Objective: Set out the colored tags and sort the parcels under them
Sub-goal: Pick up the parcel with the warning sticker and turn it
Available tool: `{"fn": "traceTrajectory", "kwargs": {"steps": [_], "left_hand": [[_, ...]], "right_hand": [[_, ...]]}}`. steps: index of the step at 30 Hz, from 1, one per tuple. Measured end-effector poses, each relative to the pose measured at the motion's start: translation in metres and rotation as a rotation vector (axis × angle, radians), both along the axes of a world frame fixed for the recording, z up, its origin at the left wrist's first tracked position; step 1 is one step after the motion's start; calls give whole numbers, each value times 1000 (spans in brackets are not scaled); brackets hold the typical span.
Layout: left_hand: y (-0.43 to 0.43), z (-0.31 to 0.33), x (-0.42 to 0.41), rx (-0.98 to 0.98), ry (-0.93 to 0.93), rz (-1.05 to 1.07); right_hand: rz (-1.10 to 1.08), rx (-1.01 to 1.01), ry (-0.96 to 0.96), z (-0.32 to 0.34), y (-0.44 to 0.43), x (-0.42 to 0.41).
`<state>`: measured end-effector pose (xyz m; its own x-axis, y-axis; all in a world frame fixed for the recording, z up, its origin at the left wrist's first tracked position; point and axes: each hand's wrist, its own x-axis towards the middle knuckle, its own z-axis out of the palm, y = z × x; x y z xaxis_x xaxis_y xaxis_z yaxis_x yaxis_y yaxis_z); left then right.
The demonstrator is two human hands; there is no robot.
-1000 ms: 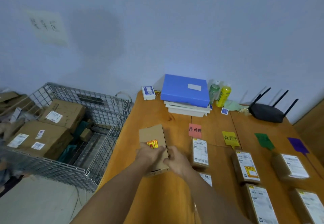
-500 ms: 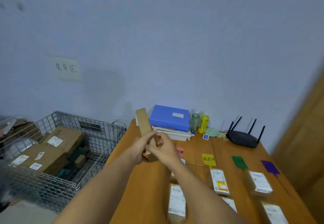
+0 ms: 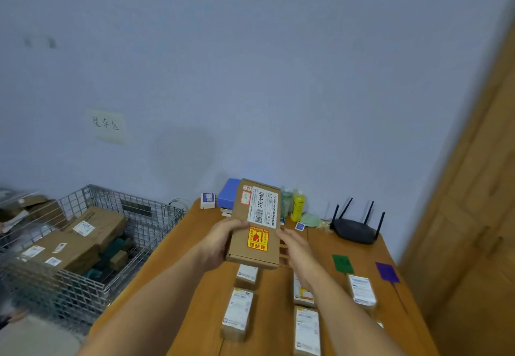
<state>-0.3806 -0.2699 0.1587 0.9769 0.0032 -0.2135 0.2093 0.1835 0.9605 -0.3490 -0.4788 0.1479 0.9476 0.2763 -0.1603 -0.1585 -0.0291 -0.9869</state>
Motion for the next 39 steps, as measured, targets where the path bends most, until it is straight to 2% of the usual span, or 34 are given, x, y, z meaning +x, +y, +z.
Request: {"fn": "traceTrajectory", "kwargs": {"steps": [4, 9, 16, 20, 22, 25, 32, 35, 37, 39], "left_hand": [[-58, 6, 13, -21, -13, -70], [-150, 7, 52, 60, -60, -58], [-304, 22, 112, -1, -141, 54], [-365, 23, 131, 13, -140, 0], [-391, 21, 132, 9, -136, -37], [-420, 15, 137, -21, -163, 28], [-476, -6, 156, -59, -114, 211], [-503, -25, 163, -71, -81, 227], [-520, -42, 166, -18, -40, 229], [-531, -63, 168, 114, -9, 214]], "right_hand": [[48, 32, 5, 5, -54, 10], [2, 59, -18, 8, -162, 33], [22, -20, -40, 26, -348, 83], [8, -123, -63, 46, -437, 114], [-94, -151, -90, 52, -469, 128], [-303, -70, -95, 48, -498, 142], [-388, -14, -6, -4, -534, 138], [-421, -85, -44, -21, -549, 141], [-493, -107, -58, -32, -558, 147], [-561, -137, -56, -44, -566, 150]]}}
